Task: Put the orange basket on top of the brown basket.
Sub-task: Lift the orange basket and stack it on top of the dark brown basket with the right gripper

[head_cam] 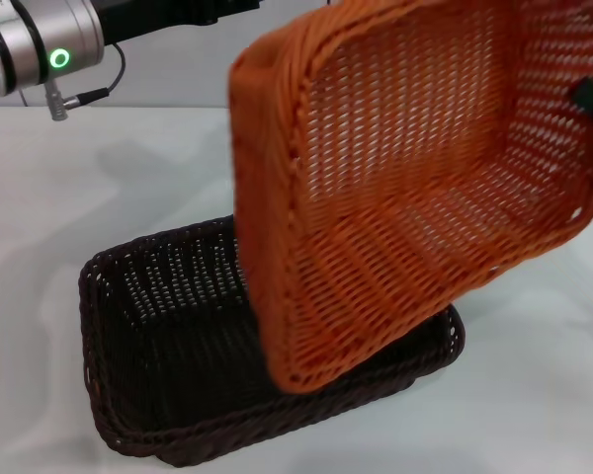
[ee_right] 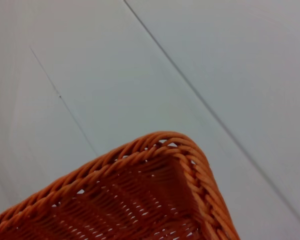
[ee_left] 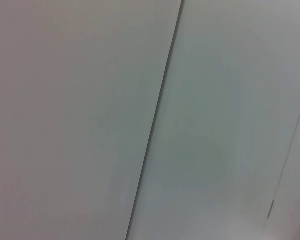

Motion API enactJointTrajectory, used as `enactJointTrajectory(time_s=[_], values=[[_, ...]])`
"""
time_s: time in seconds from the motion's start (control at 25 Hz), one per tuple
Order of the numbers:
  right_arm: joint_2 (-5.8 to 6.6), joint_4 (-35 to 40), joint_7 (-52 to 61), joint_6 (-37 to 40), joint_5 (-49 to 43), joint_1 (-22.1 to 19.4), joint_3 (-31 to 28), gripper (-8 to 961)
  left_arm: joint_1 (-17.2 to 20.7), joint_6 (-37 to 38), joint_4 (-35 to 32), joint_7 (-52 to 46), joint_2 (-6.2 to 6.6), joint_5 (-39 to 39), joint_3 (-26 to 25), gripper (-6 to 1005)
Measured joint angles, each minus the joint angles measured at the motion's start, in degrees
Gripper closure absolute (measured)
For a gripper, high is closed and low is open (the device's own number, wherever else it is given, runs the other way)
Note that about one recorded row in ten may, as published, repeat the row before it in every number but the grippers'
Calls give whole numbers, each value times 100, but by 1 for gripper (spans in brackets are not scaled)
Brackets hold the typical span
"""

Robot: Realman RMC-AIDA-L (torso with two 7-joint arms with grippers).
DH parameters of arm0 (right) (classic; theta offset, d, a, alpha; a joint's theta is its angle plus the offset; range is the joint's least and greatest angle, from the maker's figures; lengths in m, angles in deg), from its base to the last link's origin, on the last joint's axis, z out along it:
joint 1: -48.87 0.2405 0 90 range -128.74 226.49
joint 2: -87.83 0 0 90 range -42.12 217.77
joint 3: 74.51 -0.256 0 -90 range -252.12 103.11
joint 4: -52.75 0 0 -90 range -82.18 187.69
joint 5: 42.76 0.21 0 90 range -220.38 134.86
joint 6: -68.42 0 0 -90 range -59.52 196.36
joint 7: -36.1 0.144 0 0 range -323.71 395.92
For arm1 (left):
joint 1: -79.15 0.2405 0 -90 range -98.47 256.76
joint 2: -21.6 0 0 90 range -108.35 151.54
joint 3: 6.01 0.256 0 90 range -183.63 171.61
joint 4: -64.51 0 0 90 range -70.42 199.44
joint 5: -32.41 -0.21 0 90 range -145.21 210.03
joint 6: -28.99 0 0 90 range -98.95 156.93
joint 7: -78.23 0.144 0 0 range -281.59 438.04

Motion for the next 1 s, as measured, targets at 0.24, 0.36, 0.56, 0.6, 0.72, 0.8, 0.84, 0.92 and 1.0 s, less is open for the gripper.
enactJointTrajectory(time_s=[0.24, 0.36, 0.56, 0.6, 0.72, 0.8, 0.84, 0.92, 1.0], values=[[-36, -765, -459, -314, -55, 87, 397, 799, -185, 276, -196, 43, 0, 0, 4, 137], [-44, -1089, -637, -621, -61, 184, 735, 799, -200, 334, -220, 46, -3, 0, 4, 137], [-48, -1337, -630, -879, -65, 342, 1104, 779, -209, 362, -240, 62, 0, 0, 3, 138], [-48, -1337, -630, -879, -65, 342, 1104, 775, -209, 362, -240, 62, 0, 0, 3, 138], [-48, -1414, -564, -900, -68, 391, 1201, 763, -209, 362, -282, 90, 1, 0, -8, 138], [-45, -1410, -503, -900, -72, 397, 1268, 755, -209, 363, -328, 119, 2, 0, -29, 138], [-42, -1399, -473, -901, -73, 397, 1293, 751, -209, 363, -346, 123, 2, 0, -34, 138], [-37, -1358, -396, -898, -81, 397, 1334, 711, -207, 362, -366, 136, 3, 0, -40, 138], [-32, -1306, -336, -883, -99, 390, 1349, 638, -202, 363, -377, 164, 4, 0, -45, 138]])
